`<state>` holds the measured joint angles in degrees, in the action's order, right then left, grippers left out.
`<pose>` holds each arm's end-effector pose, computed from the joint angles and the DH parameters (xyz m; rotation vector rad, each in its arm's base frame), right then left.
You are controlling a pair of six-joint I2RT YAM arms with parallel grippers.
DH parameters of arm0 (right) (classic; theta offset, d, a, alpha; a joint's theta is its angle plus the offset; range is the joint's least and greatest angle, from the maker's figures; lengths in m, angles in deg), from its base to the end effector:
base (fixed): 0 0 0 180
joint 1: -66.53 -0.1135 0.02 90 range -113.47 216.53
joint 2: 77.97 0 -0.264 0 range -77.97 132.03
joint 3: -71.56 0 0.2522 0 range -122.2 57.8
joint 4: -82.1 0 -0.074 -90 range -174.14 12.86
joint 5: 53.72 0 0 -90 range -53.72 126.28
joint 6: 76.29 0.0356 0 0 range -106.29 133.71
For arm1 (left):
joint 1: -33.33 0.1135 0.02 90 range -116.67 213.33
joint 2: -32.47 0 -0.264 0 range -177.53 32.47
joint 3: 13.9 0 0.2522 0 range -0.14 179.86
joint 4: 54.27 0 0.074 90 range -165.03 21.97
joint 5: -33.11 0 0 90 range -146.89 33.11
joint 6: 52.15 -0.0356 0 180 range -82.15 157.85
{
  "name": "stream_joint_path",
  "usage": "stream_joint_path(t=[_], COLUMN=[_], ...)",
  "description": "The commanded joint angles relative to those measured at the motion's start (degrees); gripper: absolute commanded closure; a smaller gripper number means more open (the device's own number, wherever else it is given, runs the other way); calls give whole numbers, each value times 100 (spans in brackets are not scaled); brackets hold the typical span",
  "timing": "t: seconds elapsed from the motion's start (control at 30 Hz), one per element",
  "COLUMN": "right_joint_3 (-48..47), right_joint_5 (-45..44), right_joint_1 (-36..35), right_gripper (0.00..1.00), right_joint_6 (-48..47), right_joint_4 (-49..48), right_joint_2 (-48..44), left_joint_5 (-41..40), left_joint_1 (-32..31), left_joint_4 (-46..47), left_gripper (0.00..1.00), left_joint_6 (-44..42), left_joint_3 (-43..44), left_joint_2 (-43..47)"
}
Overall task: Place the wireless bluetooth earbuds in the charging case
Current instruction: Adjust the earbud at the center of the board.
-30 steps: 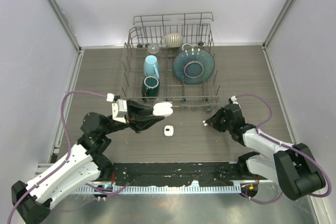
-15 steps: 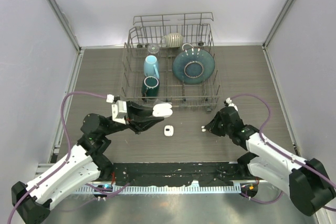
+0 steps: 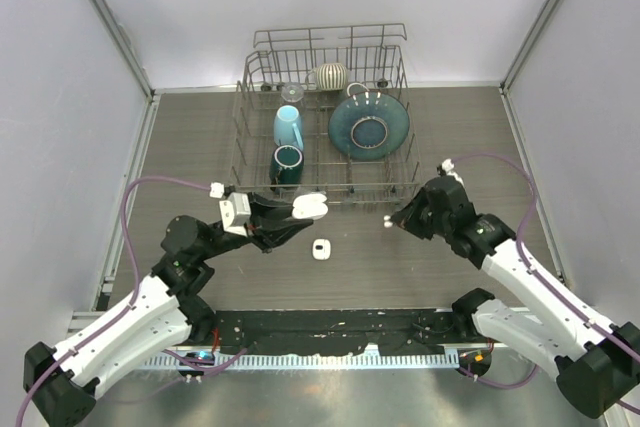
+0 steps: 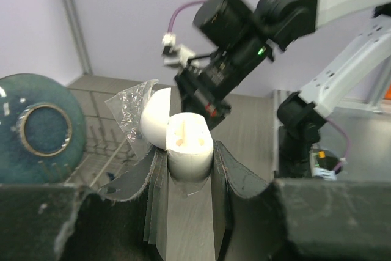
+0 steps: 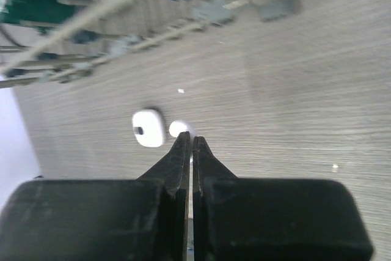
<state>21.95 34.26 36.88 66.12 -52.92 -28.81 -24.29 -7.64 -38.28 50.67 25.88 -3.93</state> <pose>0.1550 0.0868 0.2384 0.5002 2.3936 0.6401 0.1063 -0.1177 0.3195 0.8194 1.1071 -1.1450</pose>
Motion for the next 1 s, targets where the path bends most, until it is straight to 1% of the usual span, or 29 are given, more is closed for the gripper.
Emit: stream_joint_path(t=[0.0, 0.07, 0.13, 0.17, 0.23, 0.37, 0.47, 0.5, 0.57, 0.77, 0.97], right_joint_3=[-1017, -1317, -1809, -2185, -2521, -3101, -3479, -3559, -3796, -4096, -4008], right_joint_5=[375, 518, 588, 598, 502, 571, 405, 370, 264, -61, -132], right_joint_1=[-50, -58, -85, -111, -269, -559, -849, -928, -1190, -1771, -1957], right_gripper=[99, 99, 99, 99, 99, 99, 99, 99, 99, 99, 99], right_joint_6=[262, 358, 385, 367, 358, 472, 700, 736, 850, 1017, 1299], right_joint_4=[507, 656, 946, 1069, 1351, 1220, 1228, 1237, 1228, 1141, 790], right_joint_2=[40, 102, 285, 373, 549, 699, 953, 1007, 1164, 1552, 1666], left_joint_5=[-535, -605, -658, -693, -729, -790, -790, -799, -895, -1159, -1344], left_joint_1=[-16, -16, -16, -7, -16, -16, -16, -16, -25, -69, -166], left_joint_4=[31, -57, -93, -76, -49, 21, 21, -22, -93, -304, -506], left_gripper=[100, 100, 100, 100, 100, 100, 100, 100, 100, 100, 100], left_joint_6=[-736, -973, -1079, -1141, -1185, -1255, -1256, -1438, -1519, -1914, -2213], left_joint_3=[-36, 17, 52, 61, 70, 79, 105, 140, 158, 272, 342], left_joint_2=[151, 160, 116, 107, 46, -25, -69, -77, -95, -209, -271])
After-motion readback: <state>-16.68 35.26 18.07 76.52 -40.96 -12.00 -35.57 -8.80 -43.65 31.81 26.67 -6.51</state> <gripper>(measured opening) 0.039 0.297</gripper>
